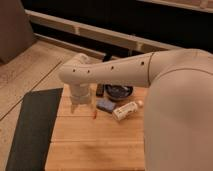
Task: Place the white sponge in the ceramic bowl
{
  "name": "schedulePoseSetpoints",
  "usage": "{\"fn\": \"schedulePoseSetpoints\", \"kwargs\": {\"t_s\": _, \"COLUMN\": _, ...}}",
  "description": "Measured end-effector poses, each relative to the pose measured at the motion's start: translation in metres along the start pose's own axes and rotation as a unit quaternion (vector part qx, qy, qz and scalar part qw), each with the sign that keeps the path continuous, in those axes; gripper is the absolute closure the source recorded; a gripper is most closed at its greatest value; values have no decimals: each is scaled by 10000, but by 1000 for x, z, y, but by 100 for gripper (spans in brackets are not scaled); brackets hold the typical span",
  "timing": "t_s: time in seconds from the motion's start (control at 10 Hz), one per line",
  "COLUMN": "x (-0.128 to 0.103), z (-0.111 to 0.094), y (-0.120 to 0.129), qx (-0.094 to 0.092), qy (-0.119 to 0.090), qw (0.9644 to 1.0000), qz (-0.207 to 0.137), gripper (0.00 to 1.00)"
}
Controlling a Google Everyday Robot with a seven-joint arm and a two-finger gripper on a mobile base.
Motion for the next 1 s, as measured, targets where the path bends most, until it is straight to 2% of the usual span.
{"fn": "schedulePoseSetpoints", "kwargs": {"t_s": 0.6, "x": -1, "z": 0, "y": 0, "qx": 4, "qy": -15, "qw": 10000, "qz": -3, "gripper": 35}}
{"fn": "schedulePoseSetpoints", "kwargs": {"t_s": 0.8, "x": -33, "z": -6, "y": -19, "qx": 30, "qy": -359, "qw": 9993, "qz": 129, "gripper": 35}}
{"fn": "schedulePoseSetpoints", "kwargs": {"t_s": 1.0, "x": -100, "z": -15, "y": -79, "qx": 57, "qy": -997, "qw": 9948, "qz": 222, "gripper": 35}}
